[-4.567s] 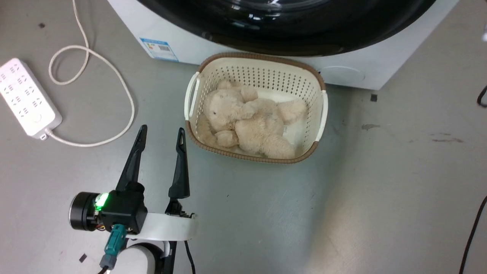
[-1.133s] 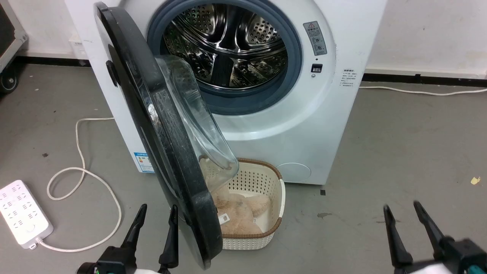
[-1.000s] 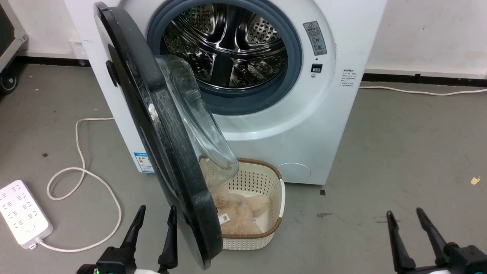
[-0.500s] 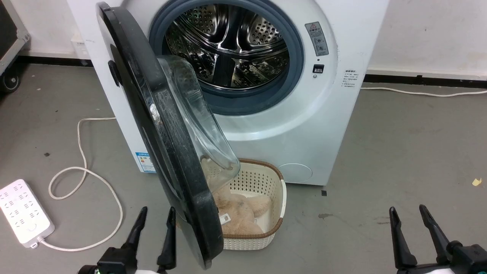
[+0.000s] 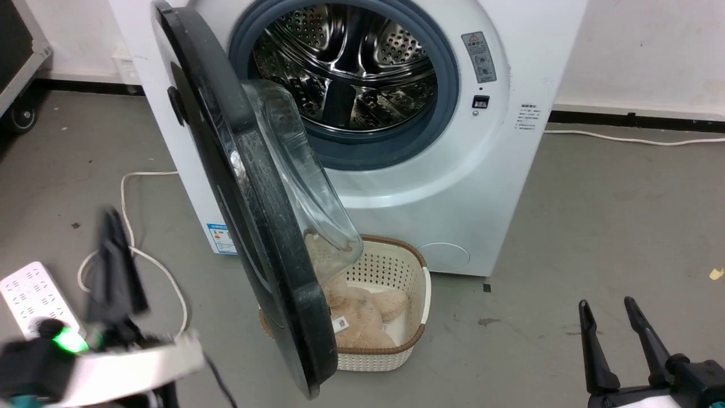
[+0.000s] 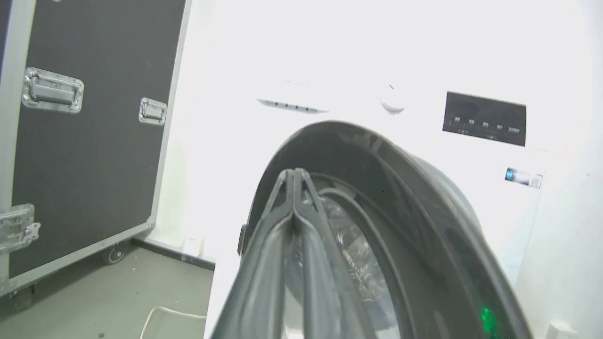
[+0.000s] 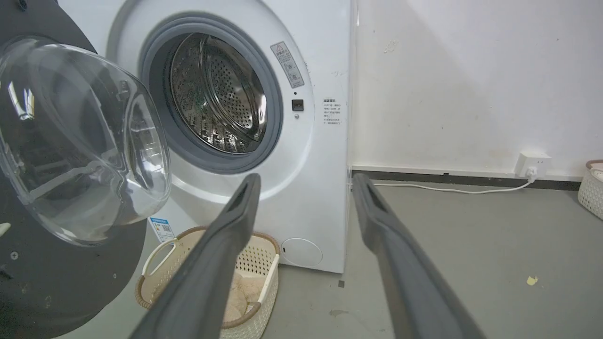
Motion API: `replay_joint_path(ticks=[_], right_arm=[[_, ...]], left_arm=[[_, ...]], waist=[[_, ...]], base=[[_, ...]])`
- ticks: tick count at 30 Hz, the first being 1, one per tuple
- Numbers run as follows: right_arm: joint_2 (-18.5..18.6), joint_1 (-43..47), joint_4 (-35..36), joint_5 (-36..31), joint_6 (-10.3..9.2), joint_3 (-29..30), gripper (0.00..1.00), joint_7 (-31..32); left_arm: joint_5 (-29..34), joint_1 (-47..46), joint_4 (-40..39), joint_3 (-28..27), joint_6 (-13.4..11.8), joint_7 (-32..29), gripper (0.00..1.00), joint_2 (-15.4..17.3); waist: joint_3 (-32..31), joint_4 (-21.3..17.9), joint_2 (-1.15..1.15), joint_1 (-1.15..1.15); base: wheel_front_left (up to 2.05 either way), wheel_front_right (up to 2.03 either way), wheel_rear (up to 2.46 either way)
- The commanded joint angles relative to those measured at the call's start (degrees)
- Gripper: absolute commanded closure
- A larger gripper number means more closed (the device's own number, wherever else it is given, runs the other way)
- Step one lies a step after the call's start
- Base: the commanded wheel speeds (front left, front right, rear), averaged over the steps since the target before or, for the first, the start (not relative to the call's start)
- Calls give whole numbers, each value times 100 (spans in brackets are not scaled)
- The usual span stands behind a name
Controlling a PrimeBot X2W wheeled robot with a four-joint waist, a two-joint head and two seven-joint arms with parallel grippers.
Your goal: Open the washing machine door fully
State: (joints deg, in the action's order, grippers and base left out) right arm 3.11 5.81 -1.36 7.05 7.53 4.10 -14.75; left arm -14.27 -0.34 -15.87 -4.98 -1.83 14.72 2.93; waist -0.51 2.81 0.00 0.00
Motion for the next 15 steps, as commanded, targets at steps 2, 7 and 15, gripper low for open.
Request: replay_joint_path(ticks=[2, 7, 15], right_arm=[[-23, -50, 67, 13, -4, -13, 0, -24], [-23, -44, 66, 40, -4, -32, 0, -25], [-23, -32, 31, 117, -4, -109, 0, -25]], left_arm=[[17, -343, -578, -48, -45, 28, 100, -2], [112, -724, -1237, 130, -30, 1, 100, 1], [308, -840, -1942, 1127, 30, -1139, 100, 15]], waist=[[-11, 28, 0, 0], [-51, 52, 0, 0], [-88, 28, 0, 0]], base=[[0, 0, 0], [0, 0, 0], [0, 0, 0]])
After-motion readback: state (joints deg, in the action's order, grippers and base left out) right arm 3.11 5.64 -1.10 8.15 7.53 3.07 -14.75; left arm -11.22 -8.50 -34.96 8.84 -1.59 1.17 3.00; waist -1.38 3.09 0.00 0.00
